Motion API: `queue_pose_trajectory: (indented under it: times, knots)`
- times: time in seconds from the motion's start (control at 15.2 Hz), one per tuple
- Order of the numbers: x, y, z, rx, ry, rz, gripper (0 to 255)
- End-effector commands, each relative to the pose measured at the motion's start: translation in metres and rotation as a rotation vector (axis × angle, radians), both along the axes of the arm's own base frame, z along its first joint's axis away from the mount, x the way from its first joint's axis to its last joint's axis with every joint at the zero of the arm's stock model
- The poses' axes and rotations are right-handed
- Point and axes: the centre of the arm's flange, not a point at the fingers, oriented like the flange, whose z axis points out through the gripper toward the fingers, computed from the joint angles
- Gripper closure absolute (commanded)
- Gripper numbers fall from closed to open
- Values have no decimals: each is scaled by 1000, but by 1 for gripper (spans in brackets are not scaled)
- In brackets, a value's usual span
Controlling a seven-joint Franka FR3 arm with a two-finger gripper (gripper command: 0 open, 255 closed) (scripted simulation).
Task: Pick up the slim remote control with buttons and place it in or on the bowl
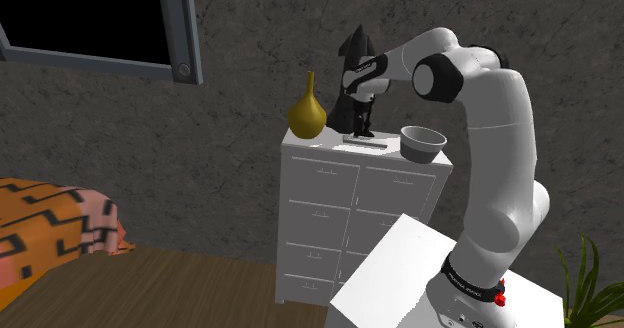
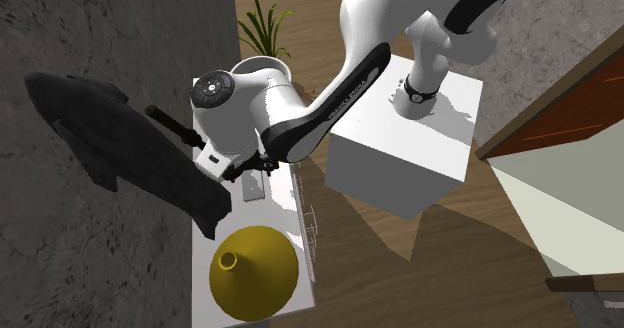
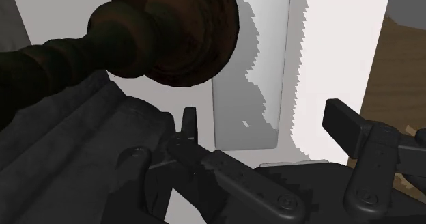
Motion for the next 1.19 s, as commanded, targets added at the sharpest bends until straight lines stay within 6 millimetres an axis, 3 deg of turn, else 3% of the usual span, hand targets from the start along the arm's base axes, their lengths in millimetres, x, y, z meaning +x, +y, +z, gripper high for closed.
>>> queue_pose_trajectory:
  times: [0.0,0.33,0.79,0.86,1.12]
  knots:
    - [3,-2,-14,0,1,4,0]
    - [3,-3,-38,0,1,4,0]
    - [3,-3,-38,0,1,4,0]
    - [3,-3,-38,0,1,4,255]
    - [3,-3,-38,0,1,4,255]
